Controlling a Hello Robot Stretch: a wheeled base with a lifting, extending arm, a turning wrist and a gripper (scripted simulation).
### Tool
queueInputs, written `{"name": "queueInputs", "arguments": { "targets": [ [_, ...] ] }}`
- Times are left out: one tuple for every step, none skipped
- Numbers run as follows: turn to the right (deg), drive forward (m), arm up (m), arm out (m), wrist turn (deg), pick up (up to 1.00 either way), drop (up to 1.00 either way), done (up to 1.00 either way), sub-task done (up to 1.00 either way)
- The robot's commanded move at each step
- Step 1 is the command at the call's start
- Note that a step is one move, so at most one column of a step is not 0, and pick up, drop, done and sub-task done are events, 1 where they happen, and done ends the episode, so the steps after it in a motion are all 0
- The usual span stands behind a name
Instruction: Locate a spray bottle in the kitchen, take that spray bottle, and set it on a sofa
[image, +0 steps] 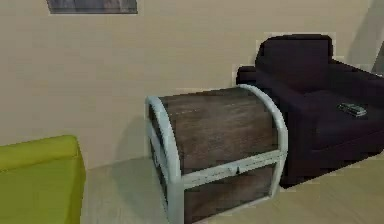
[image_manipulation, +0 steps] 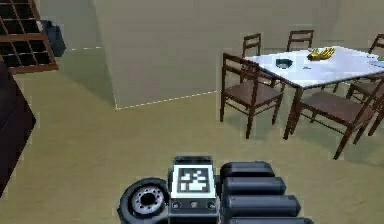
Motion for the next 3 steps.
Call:
{"name": "queueInputs", "arguments": {
  "targets": [
    [-21.0,0.00,0.00,0.00,0.0,0.00,0.00,0.00,0.00],
    [0.0,0.70,0.00,0.00,0.0,0.00,0.00,0.00,0.00],
    [45.0,0.00,0.00,0.00,0.0,0.00,0.00,0.00,0.00]
  ]
}}
